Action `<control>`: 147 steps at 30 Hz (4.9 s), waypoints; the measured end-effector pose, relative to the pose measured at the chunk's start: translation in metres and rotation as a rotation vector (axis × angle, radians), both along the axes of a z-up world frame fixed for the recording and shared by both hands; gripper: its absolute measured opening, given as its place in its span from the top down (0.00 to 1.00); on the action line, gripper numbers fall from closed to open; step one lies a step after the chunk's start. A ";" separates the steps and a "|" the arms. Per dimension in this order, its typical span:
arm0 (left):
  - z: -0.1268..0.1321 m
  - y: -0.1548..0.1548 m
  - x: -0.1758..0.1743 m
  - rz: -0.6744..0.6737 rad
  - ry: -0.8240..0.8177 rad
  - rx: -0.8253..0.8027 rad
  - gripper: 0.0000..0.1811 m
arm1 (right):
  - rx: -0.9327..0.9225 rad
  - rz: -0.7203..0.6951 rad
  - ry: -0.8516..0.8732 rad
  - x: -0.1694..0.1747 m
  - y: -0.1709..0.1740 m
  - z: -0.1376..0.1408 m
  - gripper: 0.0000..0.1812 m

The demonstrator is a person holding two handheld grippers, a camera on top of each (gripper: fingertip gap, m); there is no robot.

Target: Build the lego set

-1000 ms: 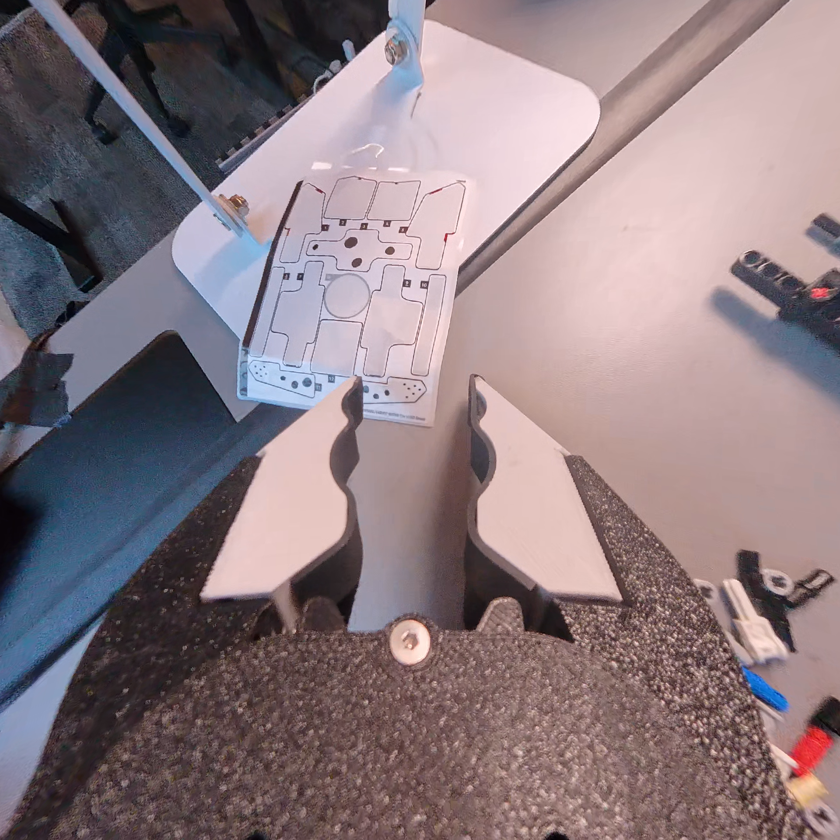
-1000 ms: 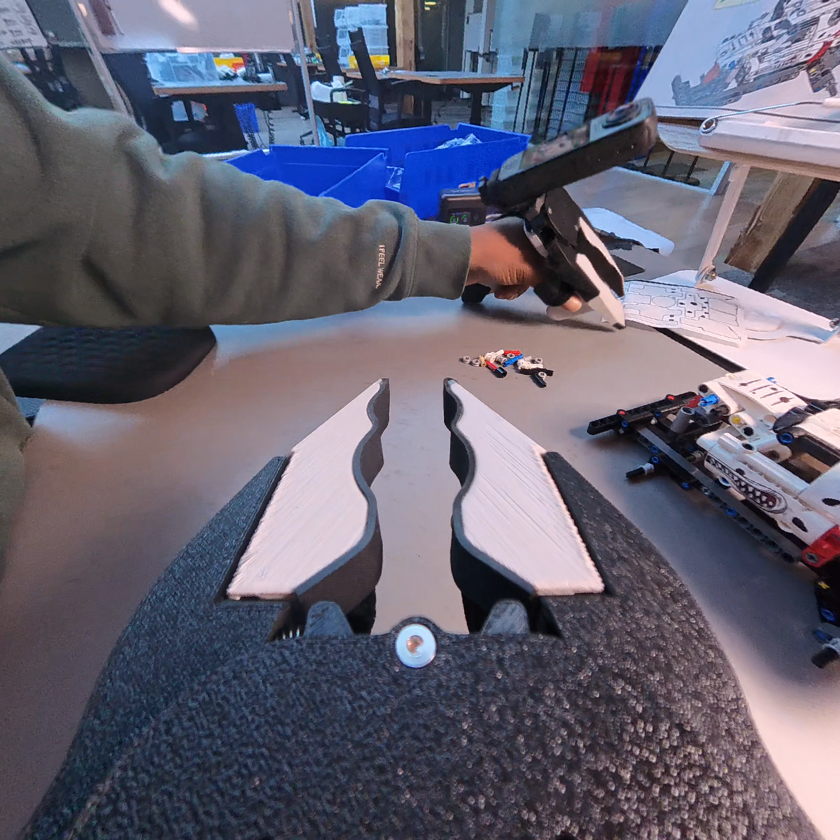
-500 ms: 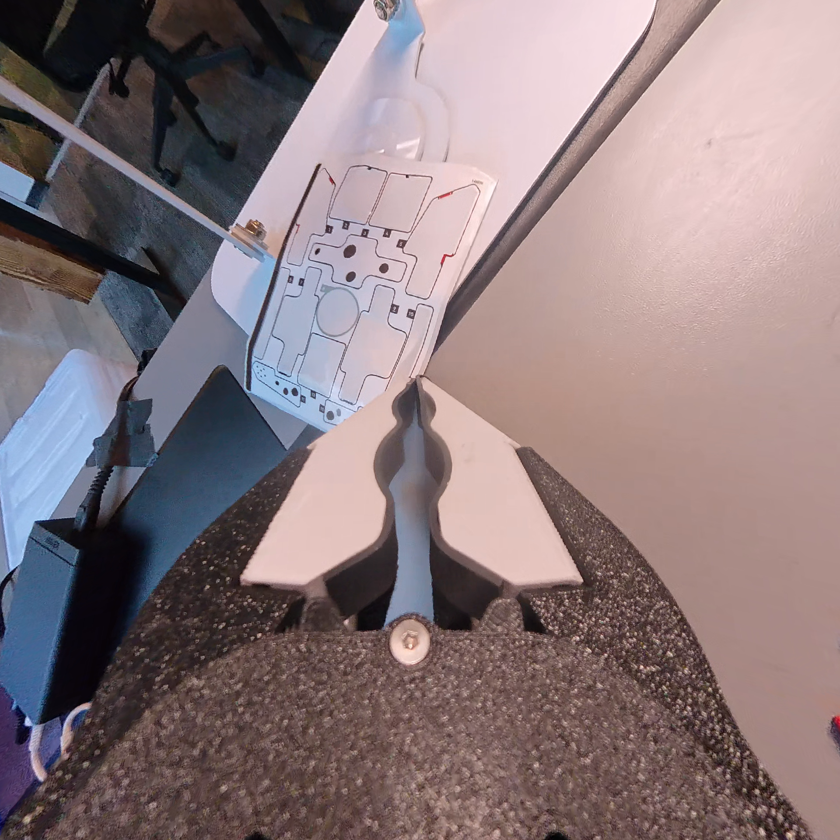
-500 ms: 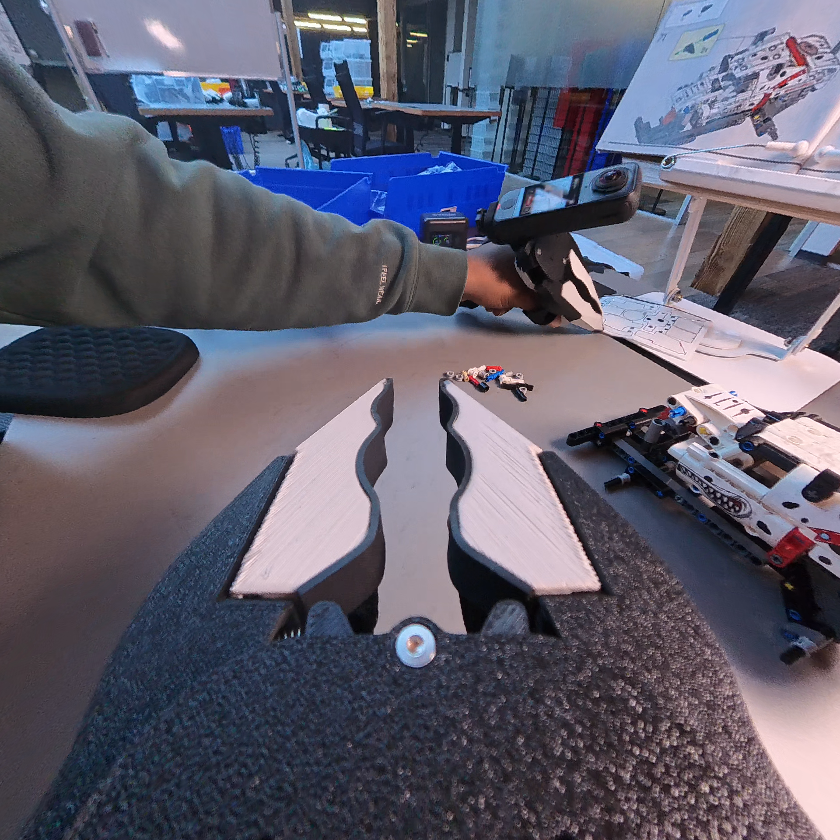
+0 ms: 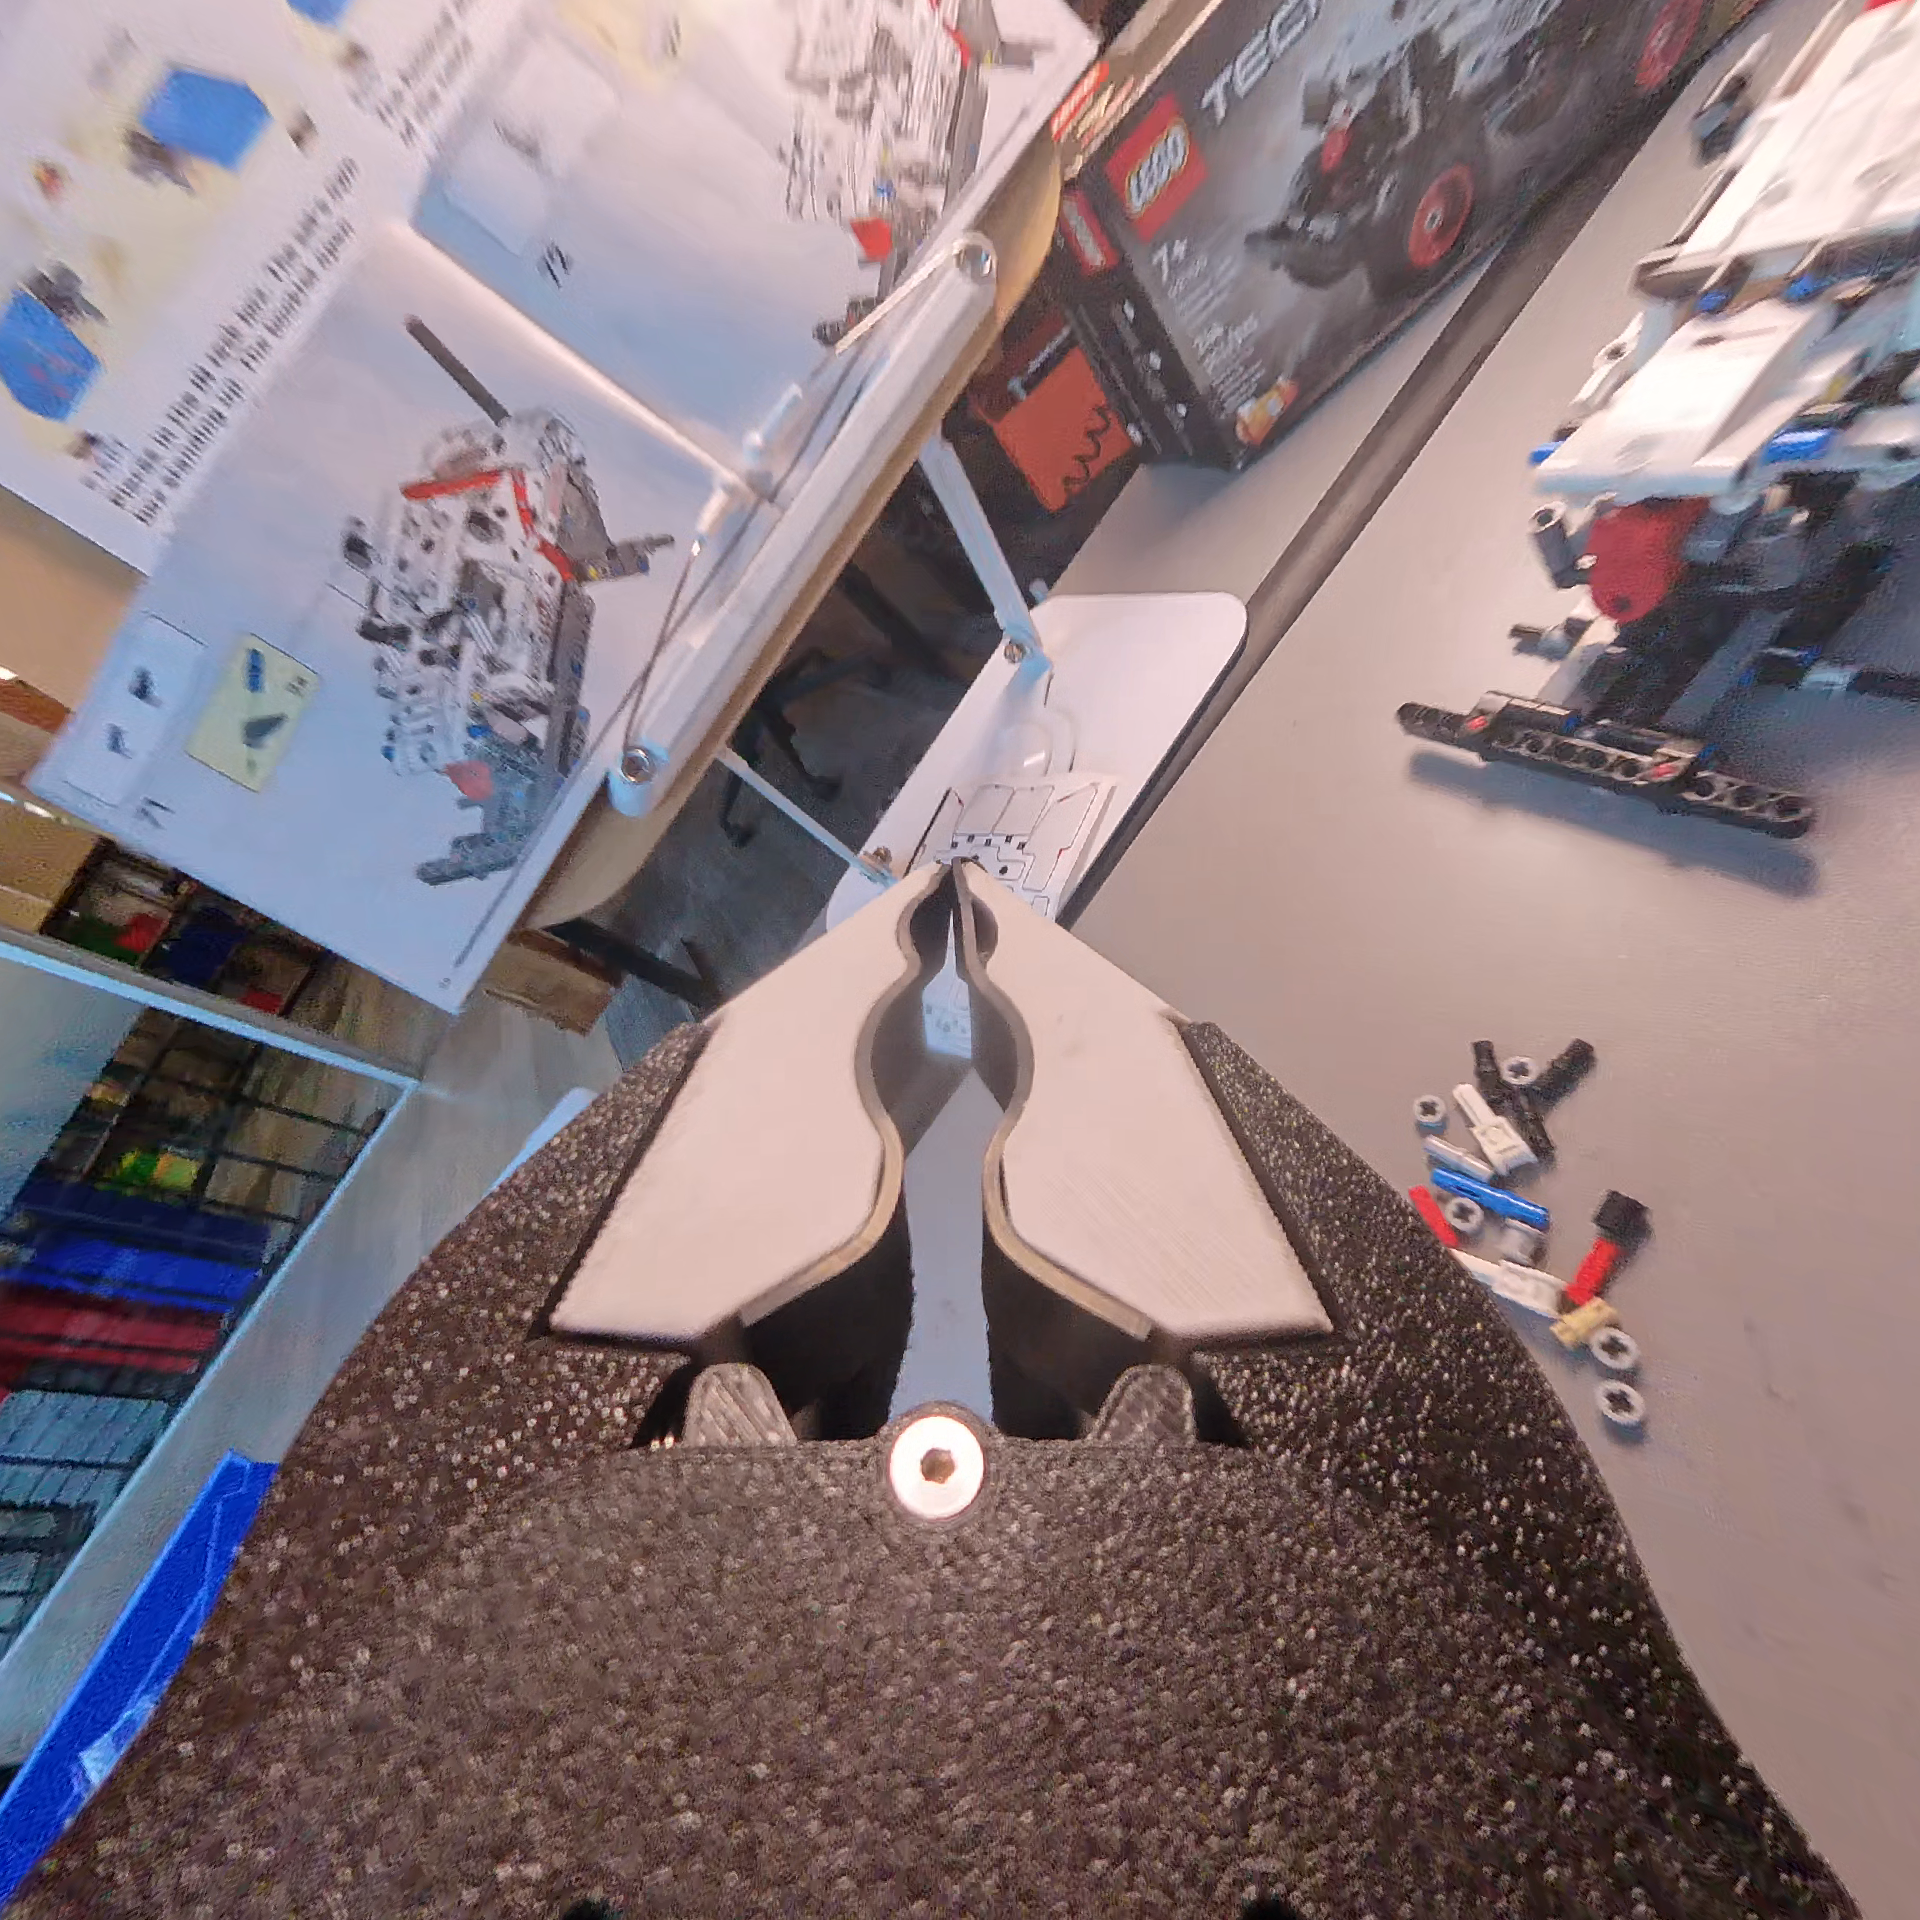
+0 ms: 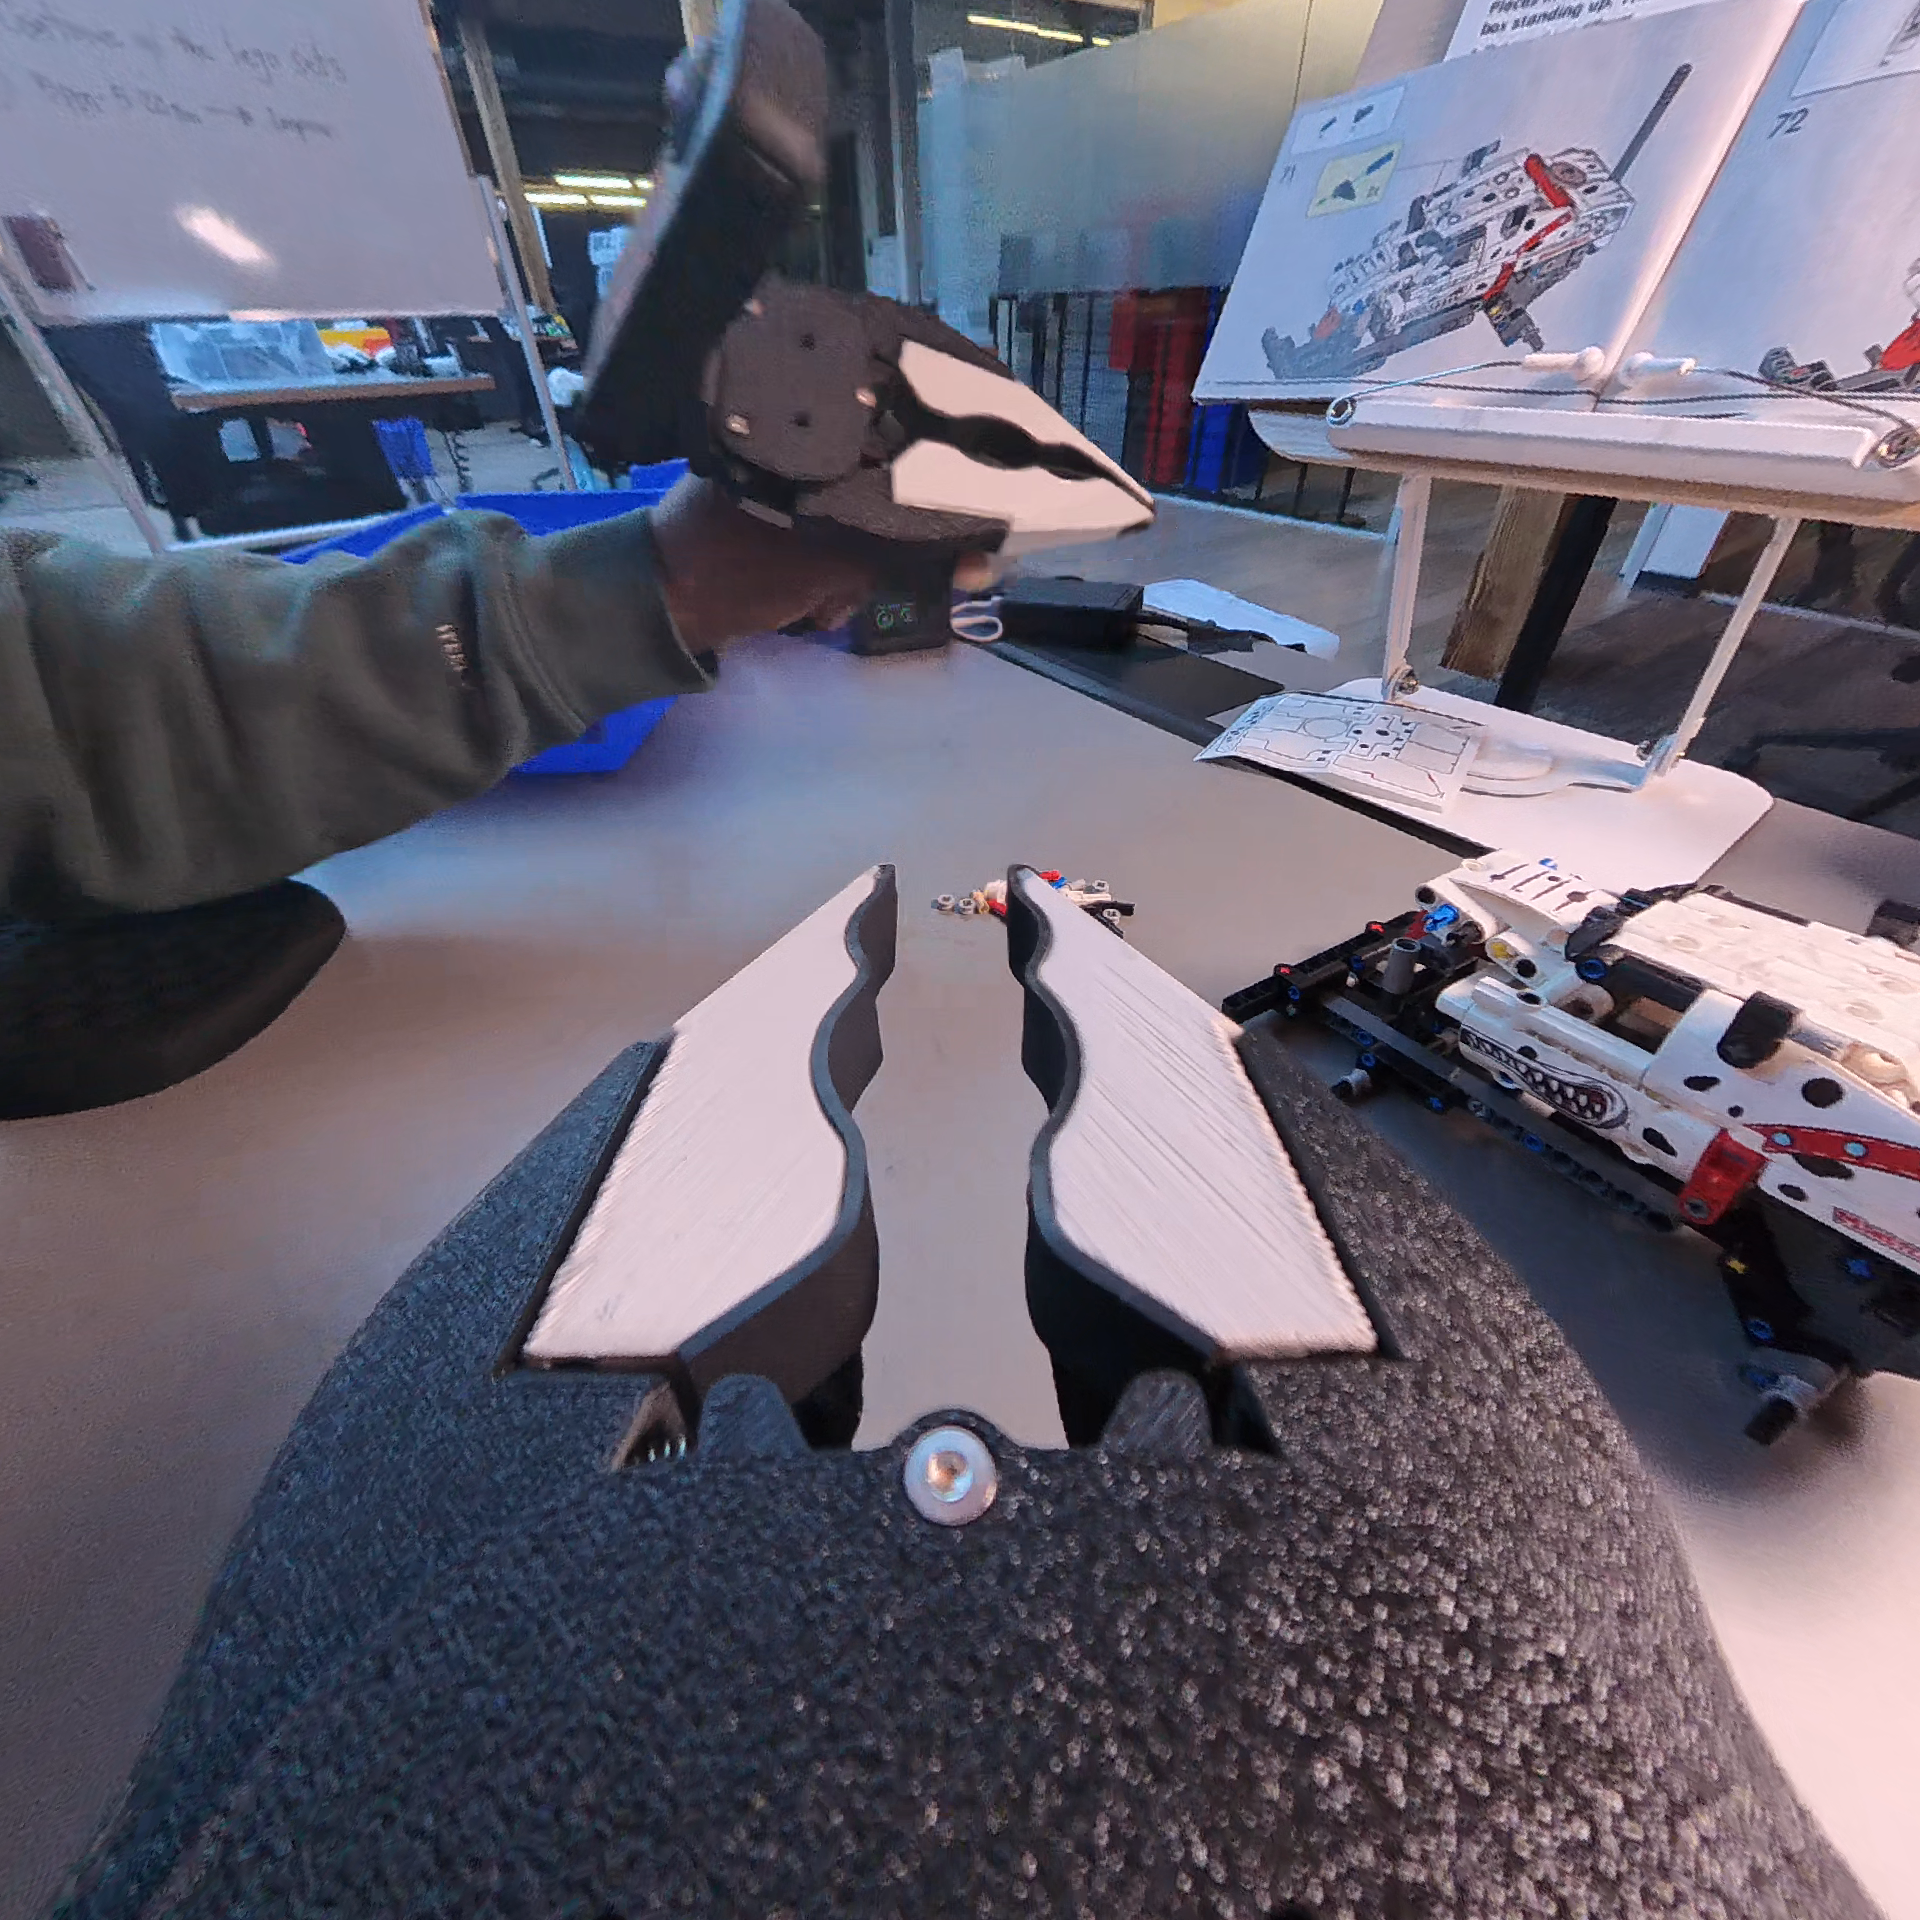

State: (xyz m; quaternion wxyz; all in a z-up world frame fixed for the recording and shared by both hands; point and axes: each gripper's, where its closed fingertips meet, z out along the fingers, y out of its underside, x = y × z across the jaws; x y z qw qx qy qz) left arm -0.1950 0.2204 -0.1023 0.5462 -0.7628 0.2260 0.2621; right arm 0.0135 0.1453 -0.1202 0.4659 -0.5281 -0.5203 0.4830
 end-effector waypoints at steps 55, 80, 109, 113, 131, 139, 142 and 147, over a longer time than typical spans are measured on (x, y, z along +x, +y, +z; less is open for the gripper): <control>-0.024 -0.077 0.049 -0.180 0.186 -0.012 1.00 | -0.227 -0.008 0.010 -0.012 0.020 0.012 0.75; 0.038 -0.127 0.142 -0.651 -0.990 0.071 0.72 | -0.478 0.439 0.172 0.017 -0.007 0.062 1.00; 0.005 -0.120 0.155 -0.650 -1.023 -0.302 1.00 | 0.528 0.103 -0.233 -0.047 -0.009 0.014 0.66; 0.002 -0.129 0.156 -0.678 -0.956 -0.341 1.00 | 0.508 0.191 -0.274 -0.047 -0.026 -0.010 0.73; 0.017 -0.138 0.154 -0.817 -0.948 -0.202 0.96 | -0.029 0.524 -0.160 -0.030 -0.063 -0.008 1.00; 0.007 -0.126 0.148 -0.706 -1.108 -0.272 1.00 | -0.019 0.315 -0.172 -0.042 -0.026 -0.012 0.84; 0.002 -0.122 0.141 -0.670 -1.181 -0.296 1.00 | 0.150 0.225 -0.135 -0.040 -0.017 0.007 0.78; 0.005 -0.125 0.148 -0.702 -1.208 -0.303 1.00 | 0.353 0.185 -0.167 -0.036 -0.022 0.016 0.77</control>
